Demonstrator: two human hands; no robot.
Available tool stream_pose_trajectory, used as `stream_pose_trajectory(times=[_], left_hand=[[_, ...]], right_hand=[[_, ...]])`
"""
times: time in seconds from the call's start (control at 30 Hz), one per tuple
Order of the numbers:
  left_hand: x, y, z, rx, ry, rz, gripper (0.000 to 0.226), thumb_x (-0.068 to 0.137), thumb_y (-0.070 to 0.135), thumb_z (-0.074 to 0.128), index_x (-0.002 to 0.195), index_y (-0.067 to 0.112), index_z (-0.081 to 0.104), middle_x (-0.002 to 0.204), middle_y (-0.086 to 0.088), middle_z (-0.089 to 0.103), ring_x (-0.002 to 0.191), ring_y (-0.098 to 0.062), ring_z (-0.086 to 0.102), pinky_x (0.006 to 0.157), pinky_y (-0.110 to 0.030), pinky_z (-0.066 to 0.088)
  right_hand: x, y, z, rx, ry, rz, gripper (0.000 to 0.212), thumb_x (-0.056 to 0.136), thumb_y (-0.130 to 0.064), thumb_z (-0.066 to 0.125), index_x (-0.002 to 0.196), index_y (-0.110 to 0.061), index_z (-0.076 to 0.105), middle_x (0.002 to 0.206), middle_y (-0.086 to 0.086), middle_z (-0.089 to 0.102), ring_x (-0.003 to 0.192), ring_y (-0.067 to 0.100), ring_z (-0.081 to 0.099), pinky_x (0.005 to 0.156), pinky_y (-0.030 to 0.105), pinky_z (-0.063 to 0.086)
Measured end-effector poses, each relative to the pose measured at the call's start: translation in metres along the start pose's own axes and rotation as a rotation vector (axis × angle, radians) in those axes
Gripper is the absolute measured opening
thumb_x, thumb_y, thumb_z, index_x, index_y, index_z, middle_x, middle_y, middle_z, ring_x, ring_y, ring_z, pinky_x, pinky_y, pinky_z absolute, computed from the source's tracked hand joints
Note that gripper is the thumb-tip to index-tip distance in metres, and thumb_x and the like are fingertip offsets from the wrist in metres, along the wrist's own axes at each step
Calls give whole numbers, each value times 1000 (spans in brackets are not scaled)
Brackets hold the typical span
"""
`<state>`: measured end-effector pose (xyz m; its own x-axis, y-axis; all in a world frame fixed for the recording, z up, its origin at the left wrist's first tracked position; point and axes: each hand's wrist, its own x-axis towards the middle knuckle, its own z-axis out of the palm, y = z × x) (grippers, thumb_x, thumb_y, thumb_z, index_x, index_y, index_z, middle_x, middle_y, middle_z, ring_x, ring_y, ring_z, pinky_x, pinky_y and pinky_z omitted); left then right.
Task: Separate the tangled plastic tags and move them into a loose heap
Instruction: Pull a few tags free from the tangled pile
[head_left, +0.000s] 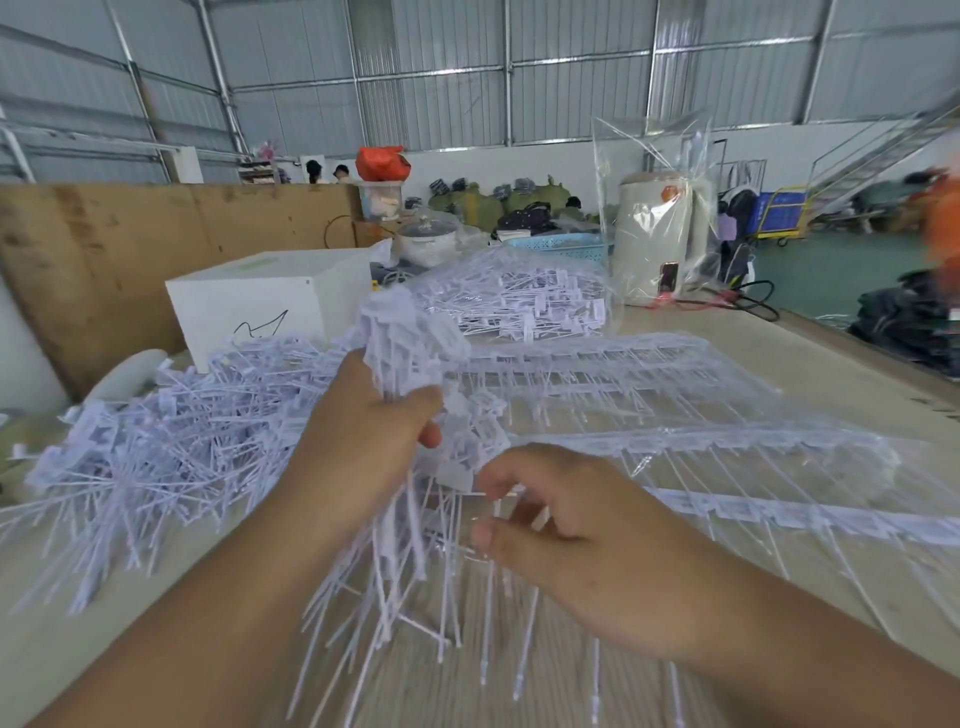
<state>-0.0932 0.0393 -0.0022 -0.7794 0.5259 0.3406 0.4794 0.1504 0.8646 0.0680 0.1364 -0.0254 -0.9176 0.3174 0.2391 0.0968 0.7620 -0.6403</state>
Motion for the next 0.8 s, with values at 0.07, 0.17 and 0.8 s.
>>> stream_pose_trajectory(times=[0.07,0.17,0.8], left_hand=[[7,-9,-3,171,10,-26,23,88,30,63,109,24,56,69,17,66,58,-4,55,56,-25,36],[9,-19,-1,563,-67,-26,62,89,44,60,143,29,36,125,3,54,88,-16,53,75,-31,42],[5,-41,24,1033,-87,261,62,102,43,30,153,39,-3,163,-3,-11,149,-29,-11,119,-48,-2]], right_hand=[[0,1,-7,-116,6,22,26,94,-50,51,115,-35,56,107,-24,52,96,-6,51,76,16,43],[1,9,-13,-290,-69,97,30,98,-41,46,117,-20,57,115,-8,52,103,10,48,84,28,45],[13,39,-11,-520,-126,198,34,100,-34,35,130,-28,50,127,-3,46,123,24,37,110,37,29]])
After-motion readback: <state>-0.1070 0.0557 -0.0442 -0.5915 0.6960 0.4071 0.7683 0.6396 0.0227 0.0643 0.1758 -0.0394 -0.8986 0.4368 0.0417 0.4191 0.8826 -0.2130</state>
